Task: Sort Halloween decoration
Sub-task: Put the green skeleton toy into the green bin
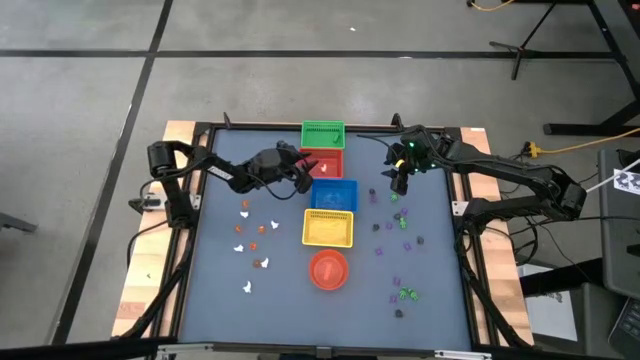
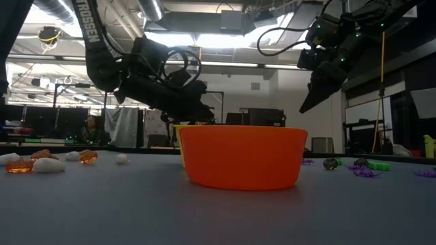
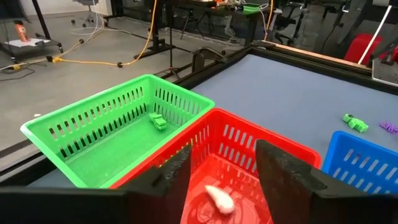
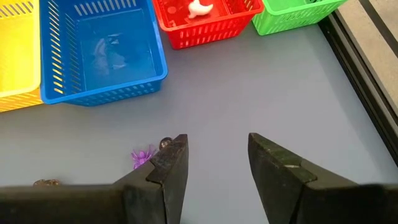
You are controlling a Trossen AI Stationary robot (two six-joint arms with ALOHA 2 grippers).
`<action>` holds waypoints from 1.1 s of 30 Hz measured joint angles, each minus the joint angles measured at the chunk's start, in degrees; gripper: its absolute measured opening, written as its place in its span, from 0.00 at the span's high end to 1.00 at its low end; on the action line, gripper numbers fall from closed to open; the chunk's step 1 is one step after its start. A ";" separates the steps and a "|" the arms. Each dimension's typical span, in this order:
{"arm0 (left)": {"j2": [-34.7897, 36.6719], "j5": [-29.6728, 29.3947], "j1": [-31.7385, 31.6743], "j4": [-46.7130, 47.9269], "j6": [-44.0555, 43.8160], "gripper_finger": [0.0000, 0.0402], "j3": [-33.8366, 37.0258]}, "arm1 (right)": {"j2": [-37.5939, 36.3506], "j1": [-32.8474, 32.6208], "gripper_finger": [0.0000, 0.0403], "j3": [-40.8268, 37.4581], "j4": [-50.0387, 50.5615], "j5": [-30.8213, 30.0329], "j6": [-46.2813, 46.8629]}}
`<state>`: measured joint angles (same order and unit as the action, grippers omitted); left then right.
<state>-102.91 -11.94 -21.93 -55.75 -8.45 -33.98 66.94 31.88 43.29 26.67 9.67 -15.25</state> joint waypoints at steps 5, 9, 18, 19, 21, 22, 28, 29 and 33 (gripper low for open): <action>0.00 -0.01 0.00 0.00 0.00 0.57 0.00 | 0.00 0.00 0.59 0.00 0.26 0.00 0.00; 0.00 0.00 0.00 0.00 0.00 0.57 0.00 | 0.00 0.00 0.59 0.00 0.60 0.00 0.00; 0.00 0.00 0.00 0.00 -0.23 0.57 0.01 | 0.00 0.00 0.59 0.00 7.42 0.00 -2.16; 0.00 0.00 0.00 -0.01 -0.35 0.57 0.02 | 0.00 0.00 0.59 0.00 8.66 0.00 -3.19; 0.00 0.00 0.00 0.00 -0.42 0.57 0.02 | 0.00 0.00 0.59 0.00 11.06 0.02 -4.54; 0.00 0.00 0.00 0.00 -0.42 0.57 0.02 | 0.00 0.00 0.59 0.00 11.84 0.27 -4.95; 0.00 0.00 0.00 0.00 -0.44 0.57 0.02 | 0.16 0.00 0.59 0.00 13.79 4.68 -9.32; 0.01 0.00 0.00 0.00 -0.45 0.57 0.02 | 0.39 -0.04 0.59 0.00 13.84 5.31 -10.10; 0.02 0.00 0.00 -0.02 -0.66 0.57 0.04 | 2.58 -0.07 0.59 0.00 13.78 5.97 -14.33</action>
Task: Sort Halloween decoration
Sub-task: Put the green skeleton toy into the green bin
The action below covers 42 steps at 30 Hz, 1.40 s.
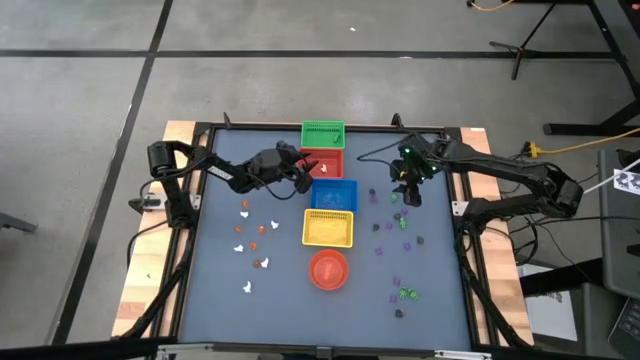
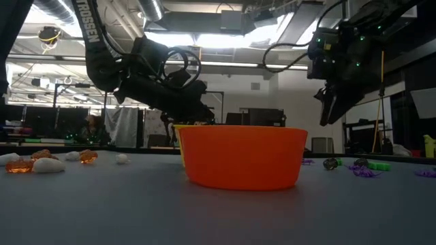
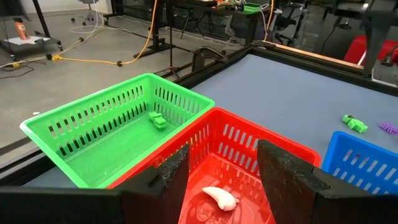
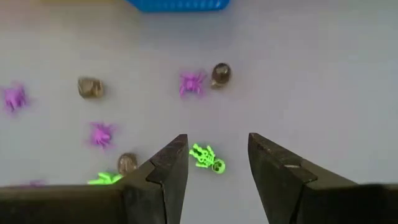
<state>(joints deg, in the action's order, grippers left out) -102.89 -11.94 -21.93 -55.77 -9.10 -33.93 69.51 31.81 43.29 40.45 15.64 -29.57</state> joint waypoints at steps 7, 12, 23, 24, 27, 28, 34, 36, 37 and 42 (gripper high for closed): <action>0.00 0.01 0.00 0.02 0.00 0.57 0.00 | 6.81 0.02 0.59 0.00 -0.36 -1.18 -6.83; 0.02 0.00 0.00 0.02 0.00 0.57 0.00 | 11.01 0.02 0.59 0.00 -1.66 -3.61 -10.04; 0.02 0.02 0.02 0.02 0.01 0.57 0.00 | 17.04 0.02 0.59 0.00 -1.38 -3.57 -12.97; 0.02 0.02 0.02 0.02 0.00 0.57 0.00 | 17.35 0.02 0.59 0.00 -1.13 -3.54 -12.97; 0.02 0.01 0.02 0.02 0.02 0.57 0.00 | 18.50 0.02 0.59 0.00 -1.16 -3.52 -12.97; 0.02 0.01 0.02 0.02 0.01 0.57 0.00 | 18.84 0.02 0.59 0.00 -1.31 -3.52 -12.97; 0.02 0.00 0.02 0.02 0.02 0.57 0.00 | 20.02 0.04 0.59 0.22 -1.33 -3.13 -12.99; 0.02 0.02 0.02 0.02 0.02 0.57 0.00 | 20.07 0.04 0.59 0.22 -1.33 -3.13 -12.99; 0.02 0.02 0.02 0.02 0.02 0.57 0.00 | 20.07 0.04 0.59 0.22 -1.31 -3.13 -12.99; 0.02 0.00 0.00 0.02 0.02 0.57 0.00 | 20.11 0.04 0.60 0.17 -1.29 -3.14 -12.93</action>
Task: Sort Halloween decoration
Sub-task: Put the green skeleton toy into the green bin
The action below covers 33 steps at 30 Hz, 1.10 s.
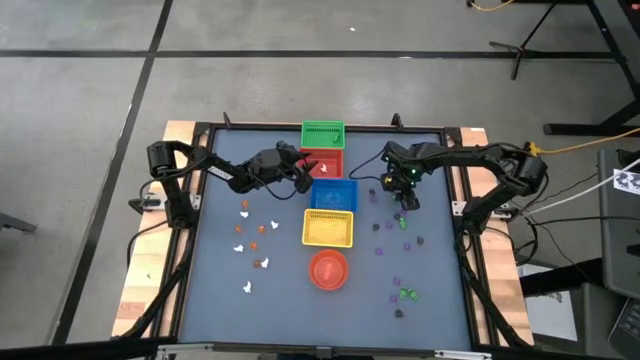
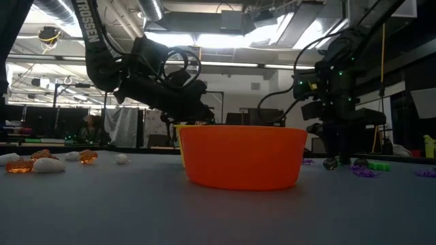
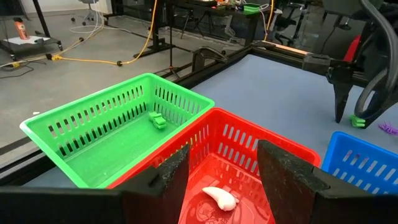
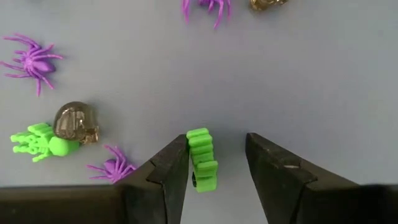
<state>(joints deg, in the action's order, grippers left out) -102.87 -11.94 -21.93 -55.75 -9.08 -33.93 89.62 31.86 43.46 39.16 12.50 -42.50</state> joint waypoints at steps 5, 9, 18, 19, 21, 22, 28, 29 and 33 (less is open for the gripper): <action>0.00 0.02 0.02 0.00 0.00 0.57 0.00 | 0.05 0.04 0.69 -0.07 -0.13 -0.35 0.04; 0.00 0.02 0.02 0.00 0.00 0.57 0.00 | 0.11 0.04 0.81 -0.09 -0.18 -0.44 0.16; 0.00 0.02 0.02 0.00 0.00 0.57 0.00 | 0.11 0.04 0.94 0.22 0.02 -0.26 0.20; 0.00 0.02 0.02 -0.04 0.02 0.57 0.00 | 0.14 0.02 0.94 0.52 0.23 -0.41 0.24; 0.00 0.02 0.02 -0.45 0.21 0.57 0.00 | 0.31 -0.04 0.91 1.54 0.93 -1.38 0.96; 0.00 0.02 0.02 -0.72 0.22 0.57 0.00 | 0.38 -0.04 0.90 2.34 1.21 -2.21 1.56; 0.00 0.01 0.00 -2.32 0.36 0.57 0.00 | 0.37 -0.04 0.88 8.09 1.68 -6.41 1.68; 0.00 0.01 0.00 -2.88 0.61 0.57 0.00 | 0.37 -0.02 0.89 9.10 1.51 -7.24 1.58; 0.17 0.00 -0.06 -5.82 0.96 0.57 0.00 | 0.33 -0.02 0.90 13.23 0.51 -10.35 0.12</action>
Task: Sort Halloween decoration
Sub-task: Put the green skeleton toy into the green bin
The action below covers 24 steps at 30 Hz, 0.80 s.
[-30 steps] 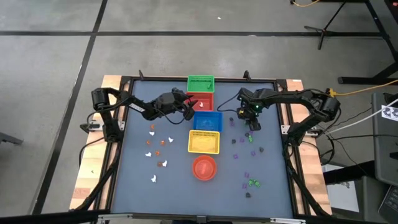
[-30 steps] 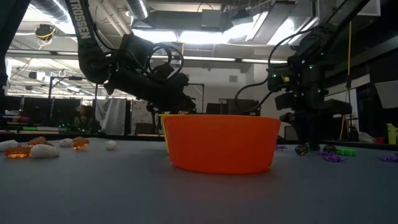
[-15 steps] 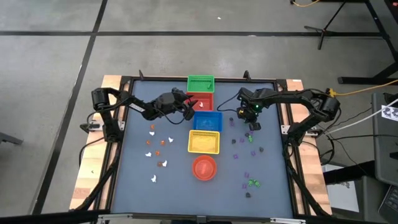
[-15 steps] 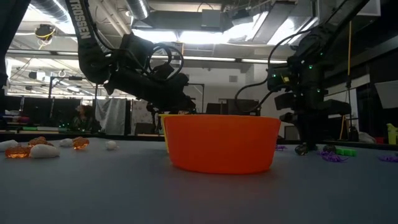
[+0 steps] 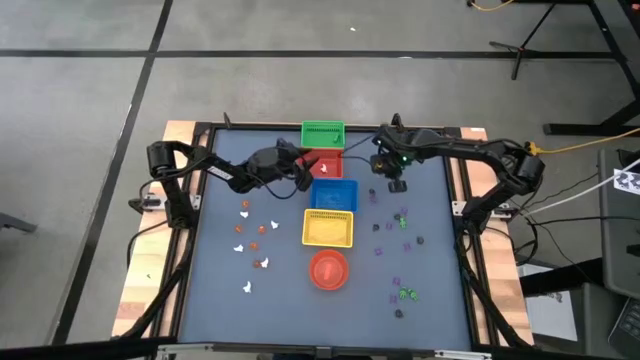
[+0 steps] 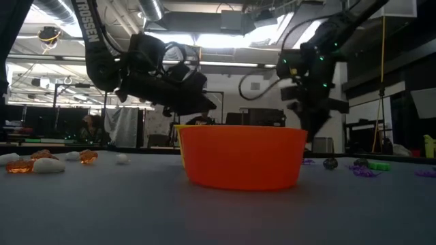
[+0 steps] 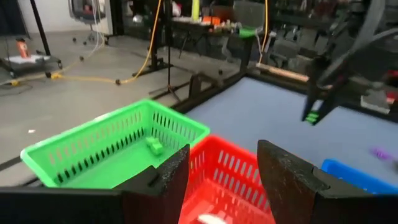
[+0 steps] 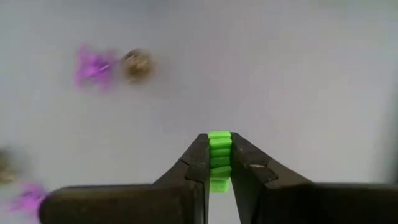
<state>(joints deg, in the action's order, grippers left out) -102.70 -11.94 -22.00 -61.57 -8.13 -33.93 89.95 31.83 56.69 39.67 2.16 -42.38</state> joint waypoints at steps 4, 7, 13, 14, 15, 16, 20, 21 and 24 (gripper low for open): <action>1.28 -0.03 -0.22 -0.93 3.53 0.57 0.00 | -0.05 0.02 0.90 2.25 -9.46 -0.28 -0.08; 3.30 -0.04 -0.22 -0.85 6.78 0.57 0.00 | -0.07 0.02 0.90 2.33 -19.91 0.65 -0.08; 7.84 -0.01 -0.22 -0.54 10.29 0.57 0.00 | 0.72 0.07 0.90 2.38 -35.63 1.51 -0.10; 8.49 0.00 -0.22 -0.33 10.29 0.57 0.00 | 0.97 0.07 0.90 2.38 -37.62 1.86 -0.10; 9.16 0.00 -0.22 -0.16 10.30 0.57 0.00 | 1.28 0.07 0.90 2.38 -38.81 2.31 -0.12; 9.86 0.00 -0.22 0.20 10.31 0.57 0.00 | 1.78 0.07 0.90 2.38 -40.62 2.64 -0.12; 12.76 0.03 -0.22 4.09 10.32 0.57 0.00 | 4.39 0.07 0.90 2.39 -47.08 5.00 -0.10; 13.54 0.05 -0.21 5.52 10.32 0.57 0.00 | 5.22 0.07 0.90 2.40 -48.45 5.34 -0.12; 15.68 1.03 -0.02 9.97 10.21 0.57 0.00 | 8.08 0.07 0.90 2.40 -53.33 5.37 -0.12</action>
<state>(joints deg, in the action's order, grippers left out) -87.02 -10.92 -22.02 -51.59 2.09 -33.93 98.03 31.90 59.09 -13.66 7.53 -42.50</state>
